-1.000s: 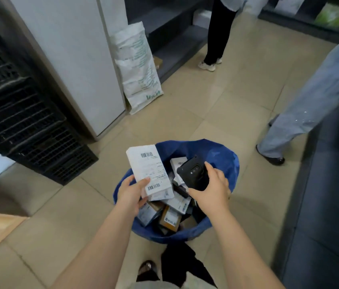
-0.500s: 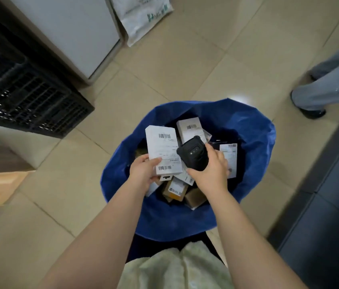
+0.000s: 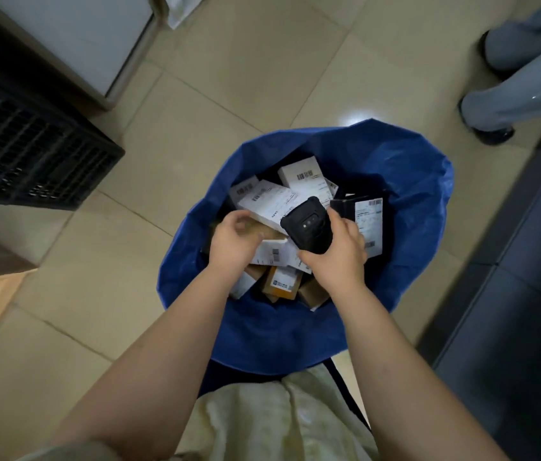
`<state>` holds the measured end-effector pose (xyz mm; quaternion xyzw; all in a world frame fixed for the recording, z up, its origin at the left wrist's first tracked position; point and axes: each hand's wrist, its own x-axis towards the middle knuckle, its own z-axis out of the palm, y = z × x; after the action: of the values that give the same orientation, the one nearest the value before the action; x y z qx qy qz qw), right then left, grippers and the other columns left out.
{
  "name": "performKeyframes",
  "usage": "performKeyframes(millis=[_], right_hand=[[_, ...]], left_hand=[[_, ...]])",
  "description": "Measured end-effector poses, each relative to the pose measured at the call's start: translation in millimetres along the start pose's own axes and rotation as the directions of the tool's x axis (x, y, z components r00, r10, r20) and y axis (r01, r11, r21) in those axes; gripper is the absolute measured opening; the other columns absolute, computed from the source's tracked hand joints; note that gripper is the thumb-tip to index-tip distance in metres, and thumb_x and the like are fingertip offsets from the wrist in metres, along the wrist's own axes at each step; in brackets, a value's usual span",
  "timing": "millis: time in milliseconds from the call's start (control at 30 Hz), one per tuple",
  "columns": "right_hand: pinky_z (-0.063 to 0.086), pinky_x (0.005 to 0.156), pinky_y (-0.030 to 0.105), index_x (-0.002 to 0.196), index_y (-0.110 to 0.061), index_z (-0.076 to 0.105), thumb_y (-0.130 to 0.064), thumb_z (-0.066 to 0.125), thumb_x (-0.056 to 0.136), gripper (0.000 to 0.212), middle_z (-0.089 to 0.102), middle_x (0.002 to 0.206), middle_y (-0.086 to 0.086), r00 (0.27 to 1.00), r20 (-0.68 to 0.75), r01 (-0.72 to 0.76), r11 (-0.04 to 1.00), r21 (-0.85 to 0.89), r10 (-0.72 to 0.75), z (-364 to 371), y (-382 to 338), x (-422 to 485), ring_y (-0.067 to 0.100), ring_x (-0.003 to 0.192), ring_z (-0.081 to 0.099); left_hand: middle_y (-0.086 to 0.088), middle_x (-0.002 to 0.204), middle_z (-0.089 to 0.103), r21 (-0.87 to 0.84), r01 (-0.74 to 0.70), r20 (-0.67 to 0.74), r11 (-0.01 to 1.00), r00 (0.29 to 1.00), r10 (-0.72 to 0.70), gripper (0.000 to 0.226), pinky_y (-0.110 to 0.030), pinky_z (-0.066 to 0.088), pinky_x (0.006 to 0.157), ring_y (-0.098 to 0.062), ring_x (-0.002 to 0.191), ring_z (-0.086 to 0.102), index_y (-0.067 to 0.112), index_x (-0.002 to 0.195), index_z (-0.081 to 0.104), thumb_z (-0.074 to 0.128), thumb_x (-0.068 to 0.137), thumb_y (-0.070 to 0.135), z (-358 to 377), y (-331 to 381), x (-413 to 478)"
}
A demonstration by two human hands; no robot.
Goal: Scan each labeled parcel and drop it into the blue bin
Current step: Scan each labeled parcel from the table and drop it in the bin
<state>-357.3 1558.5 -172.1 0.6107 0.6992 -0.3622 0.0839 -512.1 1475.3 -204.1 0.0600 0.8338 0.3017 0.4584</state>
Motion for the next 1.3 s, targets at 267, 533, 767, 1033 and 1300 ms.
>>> performKeyframes(millis=[267,533,767,1033,1300], right_hand=[[0.029,0.108,0.044,0.151,-0.032,0.029,-0.035,0.078,0.075,0.091,0.036,0.144,-0.001,0.991,-0.023,0.125,0.985,-0.121,-0.129,-54,-62,-51,0.026,0.130,0.035],[0.031,0.106,0.046,0.149,-0.035,0.031,-0.037,0.075,0.074,0.088,0.040,0.140,0.000,0.929,-0.104,0.329,0.923,-0.201,-0.354,-142,-114,-93,0.027,0.128,0.036],[0.030,0.104,0.045,0.151,-0.036,0.027,-0.033,0.076,0.076,0.089,0.039,0.140,-0.002,0.740,-0.079,0.647,0.739,-0.187,-0.668,-203,-153,-142,0.025,0.128,0.035],[0.027,0.106,0.043,0.152,-0.034,0.029,-0.032,0.071,0.078,0.085,0.039,0.138,-0.003,0.414,0.090,0.897,0.390,-0.209,-0.906,-191,-170,-208,0.024,0.128,0.035],[0.030,0.109,0.042,0.151,-0.035,0.033,-0.035,0.080,0.073,0.091,0.042,0.136,-0.005,0.017,0.349,0.999,0.032,0.038,-0.937,-117,-173,-329,0.021,0.126,0.037]], left_hand=[[0.001,0.135,0.050,0.673,-0.403,0.074,0.620,0.871,0.486,0.052,-0.042,0.037,0.101,-0.027,0.124,0.043,0.030,0.140,0.049,0.058,0.089,0.026,-60,47,-66],[0.000,0.134,0.053,0.686,-0.369,-0.183,0.627,0.746,0.640,0.048,-0.039,0.030,0.102,-0.026,0.125,0.042,0.032,0.134,0.056,0.062,0.086,0.034,-110,107,-145],[0.001,0.127,0.058,0.558,-0.267,-0.574,0.785,0.559,0.598,0.054,-0.044,0.036,0.101,-0.029,0.123,0.044,0.031,0.130,0.060,0.070,0.077,0.039,-155,120,-225],[0.001,0.134,0.054,0.313,-0.025,-0.871,0.949,0.391,0.298,0.061,-0.043,0.035,0.103,-0.029,0.127,0.041,0.035,0.137,0.053,0.071,0.080,0.043,-169,42,-322],[0.003,0.135,0.052,-0.093,0.185,-0.979,0.978,0.161,-0.124,0.063,-0.046,0.033,0.104,-0.027,0.131,0.036,0.037,0.138,0.051,0.070,0.078,0.041,-151,-98,-455]])
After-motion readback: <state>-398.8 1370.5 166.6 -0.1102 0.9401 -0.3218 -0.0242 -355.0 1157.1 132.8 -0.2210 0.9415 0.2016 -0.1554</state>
